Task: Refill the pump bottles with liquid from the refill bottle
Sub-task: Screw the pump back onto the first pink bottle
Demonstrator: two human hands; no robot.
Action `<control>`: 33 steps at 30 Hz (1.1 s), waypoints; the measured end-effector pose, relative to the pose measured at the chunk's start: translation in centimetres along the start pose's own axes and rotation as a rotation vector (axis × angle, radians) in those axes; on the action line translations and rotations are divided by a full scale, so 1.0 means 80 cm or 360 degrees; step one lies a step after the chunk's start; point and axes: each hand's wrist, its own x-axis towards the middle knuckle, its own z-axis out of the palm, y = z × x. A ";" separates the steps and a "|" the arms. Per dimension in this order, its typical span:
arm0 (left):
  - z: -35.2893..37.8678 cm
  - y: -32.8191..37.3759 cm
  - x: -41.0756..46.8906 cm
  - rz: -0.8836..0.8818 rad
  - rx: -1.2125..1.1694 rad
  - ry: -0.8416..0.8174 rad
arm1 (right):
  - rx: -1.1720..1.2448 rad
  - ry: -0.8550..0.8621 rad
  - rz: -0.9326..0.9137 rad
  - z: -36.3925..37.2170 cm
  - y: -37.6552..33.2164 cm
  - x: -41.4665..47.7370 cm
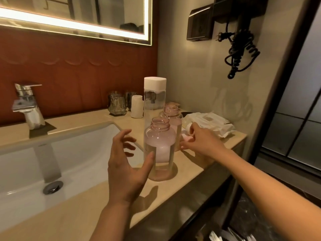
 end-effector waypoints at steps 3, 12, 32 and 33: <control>0.001 -0.003 -0.001 -0.0045 -0.0002 -0.0047 | 0.0100 0.0037 0.0059 0.017 0.001 0.002; 0.002 -0.001 0.003 -0.0192 -0.0084 -0.0074 | 0.0771 0.0419 0.0240 -0.028 0.004 0.013; 0.007 -0.010 0.001 -0.0345 -0.0109 -0.0227 | 0.1114 0.1284 -0.0528 -0.189 -0.099 -0.005; 0.008 -0.009 0.001 -0.0346 -0.0109 -0.0233 | 0.1171 0.1274 -0.0569 -0.192 -0.104 -0.007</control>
